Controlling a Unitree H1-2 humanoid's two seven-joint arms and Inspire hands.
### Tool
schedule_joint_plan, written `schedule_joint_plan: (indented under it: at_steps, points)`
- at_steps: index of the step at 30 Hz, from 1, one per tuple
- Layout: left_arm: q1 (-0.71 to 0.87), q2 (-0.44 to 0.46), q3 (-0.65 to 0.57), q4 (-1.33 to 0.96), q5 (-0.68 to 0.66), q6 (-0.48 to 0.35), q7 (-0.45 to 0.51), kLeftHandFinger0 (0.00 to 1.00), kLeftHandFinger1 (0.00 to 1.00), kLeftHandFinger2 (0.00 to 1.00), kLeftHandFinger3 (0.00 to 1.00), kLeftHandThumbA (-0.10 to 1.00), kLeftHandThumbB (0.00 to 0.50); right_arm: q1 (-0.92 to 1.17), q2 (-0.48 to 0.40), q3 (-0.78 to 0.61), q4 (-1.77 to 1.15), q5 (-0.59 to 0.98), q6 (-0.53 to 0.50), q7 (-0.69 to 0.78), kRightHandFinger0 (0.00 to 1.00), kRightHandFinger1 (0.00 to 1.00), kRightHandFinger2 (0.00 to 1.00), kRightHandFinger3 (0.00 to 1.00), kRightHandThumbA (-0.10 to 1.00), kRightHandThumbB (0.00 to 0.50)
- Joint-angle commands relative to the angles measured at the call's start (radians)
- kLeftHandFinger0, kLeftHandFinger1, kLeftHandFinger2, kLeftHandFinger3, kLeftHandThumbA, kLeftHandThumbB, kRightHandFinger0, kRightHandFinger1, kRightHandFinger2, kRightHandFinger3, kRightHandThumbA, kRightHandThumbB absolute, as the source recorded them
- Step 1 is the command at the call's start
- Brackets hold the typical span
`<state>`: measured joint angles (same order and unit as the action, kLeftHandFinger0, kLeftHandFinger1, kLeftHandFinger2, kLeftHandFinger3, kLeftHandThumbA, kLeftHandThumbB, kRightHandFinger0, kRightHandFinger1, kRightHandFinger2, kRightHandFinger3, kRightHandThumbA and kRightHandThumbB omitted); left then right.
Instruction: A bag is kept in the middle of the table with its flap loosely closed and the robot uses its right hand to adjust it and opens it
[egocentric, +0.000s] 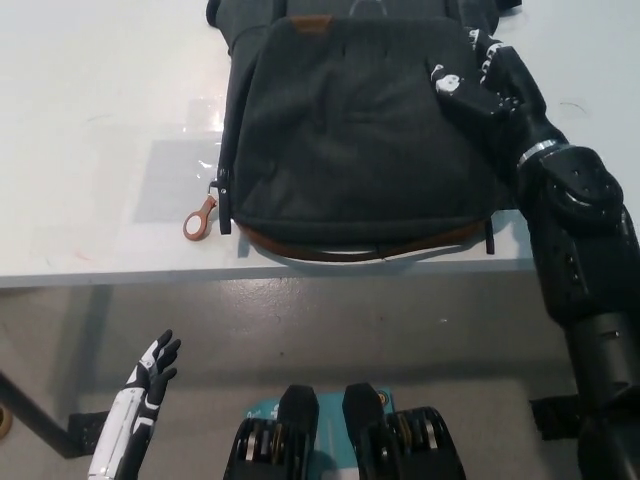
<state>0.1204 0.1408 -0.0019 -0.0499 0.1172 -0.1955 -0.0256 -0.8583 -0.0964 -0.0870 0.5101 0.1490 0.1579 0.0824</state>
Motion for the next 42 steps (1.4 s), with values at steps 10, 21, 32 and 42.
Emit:
schedule_joint_plan:
  at_steps: [10, 21, 32, 42]
  points:
    - [-0.035, 0.028, -0.01, -0.005, 0.052, -0.046, -0.003, 1.0, 1.0, 1.0, 1.0, 1.0, 0.088, 0.204, 0.03, 0.128, -0.705, -0.29, -0.086, -0.098, 0.0, 0.34, 0.71, 0.79, -0.1, 0.083]
    - [-0.054, 0.035, -0.013, -0.01, 0.059, -0.029, -0.014, 1.0, 1.0, 1.0, 1.0, 1.0, 0.067, 0.451, 0.025, 0.304, -1.055, -0.743, -0.388, -0.149, 0.0, 0.04, 0.49, 0.58, -0.1, 0.153]
    - [-0.07, 0.041, -0.015, -0.018, 0.073, 0.0, -0.02, 1.0, 1.0, 0.96, 1.0, 1.0, 0.087, 0.558, -0.102, 0.544, -0.786, -1.233, -0.504, -0.584, 0.0, 0.0, 0.31, 0.44, -0.1, 0.275]
    - [-0.1, 0.053, -0.02, -0.009, 0.087, -0.002, -0.025, 1.0, 1.0, 0.93, 0.99, 1.0, 0.071, 0.622, -0.194, 0.685, -0.601, -1.199, -0.35, -0.364, 1.0, 1.0, 1.0, 1.0, 0.71, 0.381]
